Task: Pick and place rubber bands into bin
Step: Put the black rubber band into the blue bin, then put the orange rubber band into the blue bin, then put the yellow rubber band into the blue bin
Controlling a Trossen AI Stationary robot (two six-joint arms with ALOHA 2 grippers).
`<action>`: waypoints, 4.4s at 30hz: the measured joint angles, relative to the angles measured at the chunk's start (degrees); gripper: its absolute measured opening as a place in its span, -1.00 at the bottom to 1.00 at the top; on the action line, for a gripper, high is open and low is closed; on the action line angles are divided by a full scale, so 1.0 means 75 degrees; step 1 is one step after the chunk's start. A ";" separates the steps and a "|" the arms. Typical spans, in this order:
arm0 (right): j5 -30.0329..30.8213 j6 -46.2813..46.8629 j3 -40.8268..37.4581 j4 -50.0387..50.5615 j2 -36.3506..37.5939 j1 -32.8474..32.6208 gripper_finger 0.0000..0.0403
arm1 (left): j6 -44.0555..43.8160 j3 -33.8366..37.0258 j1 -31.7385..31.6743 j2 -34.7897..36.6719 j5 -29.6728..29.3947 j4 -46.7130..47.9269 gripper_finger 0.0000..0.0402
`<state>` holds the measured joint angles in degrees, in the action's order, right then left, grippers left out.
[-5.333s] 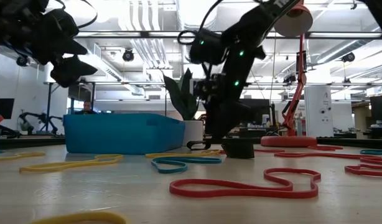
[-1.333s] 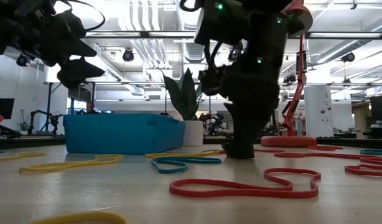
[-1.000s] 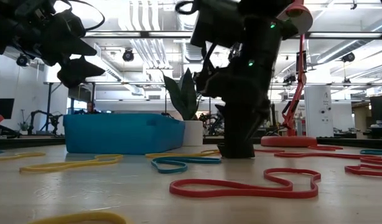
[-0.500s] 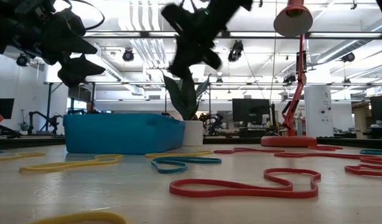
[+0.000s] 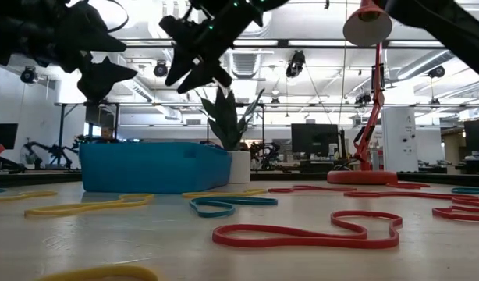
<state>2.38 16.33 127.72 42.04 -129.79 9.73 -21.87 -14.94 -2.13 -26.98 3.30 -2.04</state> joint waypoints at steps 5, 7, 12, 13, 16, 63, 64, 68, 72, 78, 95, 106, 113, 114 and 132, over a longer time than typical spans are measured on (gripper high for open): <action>0.0066 -0.0964 0.0945 0.1444 0.0013 -0.0226 0.07 | 0.0000 0.0000 0.0000 -0.0035 0.0001 -0.0013 0.20; 0.0071 -0.1210 0.0748 0.2034 0.0275 -0.0404 0.11 | 0.0003 0.0003 0.0000 -0.0038 -0.0001 0.0003 0.20; 0.0767 -0.1834 -0.0034 0.4159 0.0766 -0.1133 0.13 | 0.0007 0.0007 0.0000 -0.0112 -0.0004 -0.0001 0.20; 0.0917 -0.1796 -0.0352 0.4500 0.0846 -0.1265 0.12 | 0.0009 0.0012 0.0003 -0.0132 -0.0001 0.0002 0.20; 0.0979 -0.1353 -0.1685 0.4623 0.1190 -0.1538 0.10 | 0.0030 0.0012 0.0000 -0.0243 -0.0004 -0.0007 0.20; -0.0982 -0.3357 -0.9093 -0.1830 0.3091 -0.0150 -0.21 | -0.0023 0.0003 0.0000 -0.1489 -0.0007 -0.0071 0.20; -0.0986 -0.3291 -0.9147 -0.1843 0.3093 -0.0155 -0.26 | -0.0023 0.0003 0.0000 -0.1494 -0.0007 -0.0083 0.20; -0.1071 -0.2674 -0.9310 -0.2028 0.3100 -0.0172 -0.47 | -0.0029 0.0003 0.0000 -0.1492 -0.0007 -0.0080 0.20; -0.1048 -0.1726 -0.9324 -0.2063 0.3097 -0.0213 -0.66 | -0.0029 -0.0019 0.0000 -0.1497 -0.0007 -0.0077 0.20; -0.1448 -0.0564 -0.8869 -0.1996 0.3020 -0.0321 -0.93 | -0.0029 -0.0035 0.0000 -0.1472 -0.0007 -0.0108 0.20; -0.1584 0.0434 -0.4631 -0.1776 0.3149 -0.0362 -0.96 | 0.0086 -0.0044 0.0000 -0.1390 -0.0004 -0.0561 0.20; -0.1756 0.0310 -0.0718 0.0059 -0.0093 0.0352 -0.89 | 0.0236 -0.0044 0.0000 -0.0641 -0.0004 -0.0995 0.20; -0.1059 -0.0922 0.0918 0.2334 -0.0614 -0.0055 -0.42 | 0.0237 0.0012 0.0000 -0.0330 -0.0005 -0.0935 0.20; -0.0932 -0.1167 0.0835 0.2487 -0.0502 -0.0140 -0.34 | 0.0242 0.0012 -0.0001 -0.0326 -0.0004 -0.0913 0.20; -0.0747 -0.3623 -0.2067 0.2835 0.0253 -0.1893 0.00 | 0.0242 0.0017 -0.0003 -0.0736 0.0005 -0.0770 0.20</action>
<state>-3.22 -10.84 112.22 63.30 -127.90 -4.47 -20.05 -14.81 -2.15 -32.50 3.34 -7.82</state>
